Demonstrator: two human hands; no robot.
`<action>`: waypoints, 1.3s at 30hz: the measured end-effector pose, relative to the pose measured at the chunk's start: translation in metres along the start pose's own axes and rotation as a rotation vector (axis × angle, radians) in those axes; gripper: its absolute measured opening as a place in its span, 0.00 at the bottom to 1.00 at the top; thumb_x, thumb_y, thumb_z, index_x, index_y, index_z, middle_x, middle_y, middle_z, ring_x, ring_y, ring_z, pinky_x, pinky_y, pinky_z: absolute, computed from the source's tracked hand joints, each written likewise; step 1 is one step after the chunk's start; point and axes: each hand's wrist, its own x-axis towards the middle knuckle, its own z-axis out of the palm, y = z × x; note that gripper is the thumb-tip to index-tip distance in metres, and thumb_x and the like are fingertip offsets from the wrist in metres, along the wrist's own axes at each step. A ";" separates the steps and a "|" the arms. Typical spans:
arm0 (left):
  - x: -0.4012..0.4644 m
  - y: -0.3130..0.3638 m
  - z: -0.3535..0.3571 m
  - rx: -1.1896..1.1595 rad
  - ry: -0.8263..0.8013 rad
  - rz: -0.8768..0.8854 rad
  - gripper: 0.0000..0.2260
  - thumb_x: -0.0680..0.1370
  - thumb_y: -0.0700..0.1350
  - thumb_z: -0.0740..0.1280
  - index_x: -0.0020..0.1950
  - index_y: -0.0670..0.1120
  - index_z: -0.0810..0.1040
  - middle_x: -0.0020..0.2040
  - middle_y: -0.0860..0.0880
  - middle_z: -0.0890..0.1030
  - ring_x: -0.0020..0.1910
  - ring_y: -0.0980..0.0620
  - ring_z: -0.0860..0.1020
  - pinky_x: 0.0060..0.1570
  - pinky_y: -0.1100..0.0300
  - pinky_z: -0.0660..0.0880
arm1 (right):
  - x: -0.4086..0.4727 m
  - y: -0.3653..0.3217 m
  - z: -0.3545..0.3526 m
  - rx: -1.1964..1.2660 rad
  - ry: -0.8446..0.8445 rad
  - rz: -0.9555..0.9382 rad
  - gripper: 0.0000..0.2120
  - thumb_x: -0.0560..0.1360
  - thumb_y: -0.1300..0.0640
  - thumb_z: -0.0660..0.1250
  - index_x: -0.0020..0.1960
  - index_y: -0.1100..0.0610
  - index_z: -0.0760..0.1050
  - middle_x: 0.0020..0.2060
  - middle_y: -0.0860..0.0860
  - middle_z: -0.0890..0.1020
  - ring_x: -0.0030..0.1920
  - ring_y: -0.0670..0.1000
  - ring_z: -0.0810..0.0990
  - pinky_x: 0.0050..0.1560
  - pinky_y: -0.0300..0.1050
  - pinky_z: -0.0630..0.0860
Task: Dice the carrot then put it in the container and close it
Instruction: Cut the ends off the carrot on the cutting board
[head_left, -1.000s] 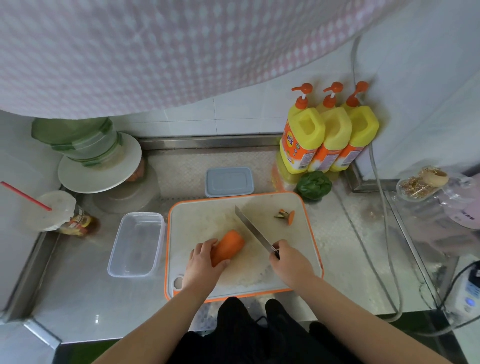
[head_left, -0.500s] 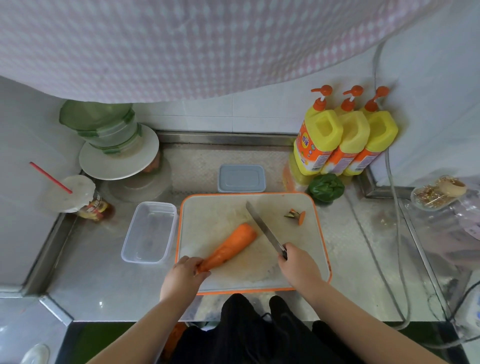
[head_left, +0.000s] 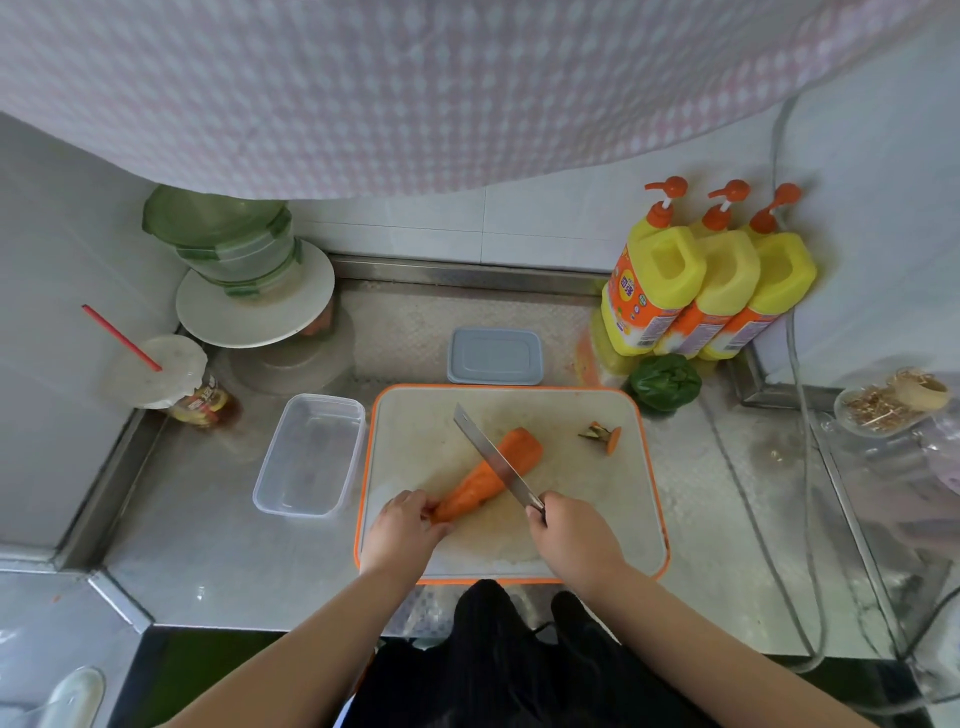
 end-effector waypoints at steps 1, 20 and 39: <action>0.000 0.001 0.000 0.006 -0.001 -0.001 0.13 0.75 0.52 0.72 0.57 0.51 0.78 0.50 0.57 0.75 0.51 0.56 0.73 0.47 0.62 0.68 | 0.000 -0.001 0.001 -0.007 -0.006 -0.004 0.13 0.82 0.51 0.55 0.40 0.53 0.65 0.29 0.46 0.68 0.37 0.54 0.72 0.37 0.45 0.65; 0.001 0.001 -0.001 0.040 0.006 0.026 0.13 0.75 0.53 0.72 0.56 0.49 0.78 0.51 0.55 0.76 0.51 0.54 0.74 0.49 0.61 0.71 | -0.005 -0.010 -0.005 -0.063 -0.016 0.010 0.14 0.82 0.51 0.54 0.49 0.57 0.73 0.38 0.51 0.77 0.40 0.53 0.77 0.39 0.46 0.72; -0.001 0.002 0.002 0.012 0.038 0.010 0.11 0.75 0.51 0.73 0.54 0.49 0.78 0.48 0.56 0.75 0.48 0.56 0.73 0.43 0.62 0.67 | 0.004 -0.035 -0.017 -0.153 -0.144 0.155 0.11 0.79 0.65 0.56 0.56 0.59 0.74 0.49 0.54 0.80 0.50 0.56 0.78 0.42 0.45 0.71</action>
